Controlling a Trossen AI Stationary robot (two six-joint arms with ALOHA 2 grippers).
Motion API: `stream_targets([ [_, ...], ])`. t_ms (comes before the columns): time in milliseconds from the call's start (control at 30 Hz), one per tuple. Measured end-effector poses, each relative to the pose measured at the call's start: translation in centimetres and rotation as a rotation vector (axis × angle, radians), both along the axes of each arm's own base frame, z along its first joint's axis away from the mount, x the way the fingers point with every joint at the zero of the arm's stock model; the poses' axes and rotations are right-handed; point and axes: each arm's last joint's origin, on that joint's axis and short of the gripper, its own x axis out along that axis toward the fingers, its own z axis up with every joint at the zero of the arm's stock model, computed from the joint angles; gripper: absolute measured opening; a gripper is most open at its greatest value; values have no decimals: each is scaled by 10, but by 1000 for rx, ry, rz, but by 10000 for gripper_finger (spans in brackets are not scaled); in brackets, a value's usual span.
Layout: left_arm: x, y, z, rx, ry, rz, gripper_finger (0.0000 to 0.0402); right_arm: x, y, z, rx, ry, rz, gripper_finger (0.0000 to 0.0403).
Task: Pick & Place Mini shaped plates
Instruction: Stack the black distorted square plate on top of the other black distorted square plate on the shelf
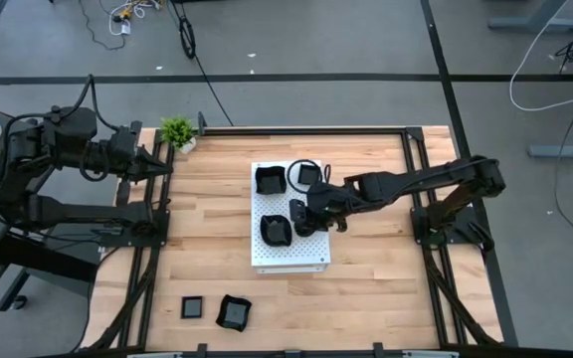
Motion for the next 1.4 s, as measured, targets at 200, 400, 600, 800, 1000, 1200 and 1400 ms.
stream_targets([
  [200, 0, 0, 0, 0, 0, 0, 16, -3, -14, 7, -118, -27, -15, 109],
  [400, 0, 0, 0, -1, -1, 1, 16, -11, -24, 17, -288, -53, 80, 108],
  [600, 0, 0, 0, -8, -1, 5, 16, -25, -27, 40, -465, -132, 120, 94],
  [800, 0, 0, 0, -8, -1, 4, 16, -38, -27, 75, -667, -329, 157, 80],
  [1000, 0, 0, 0, -9, -1, 5, 16, -55, -24, 92, -855, -346, 160, 68],
  [1200, 0, 0, 0, -8, -1, 4, 16, -64, -24, 99, -1066, -287, 224, 50],
  [1400, 0, 0, 0, -8, -1, 4, 16, -77, -24, 105, -1157, -299, 401, 21],
])
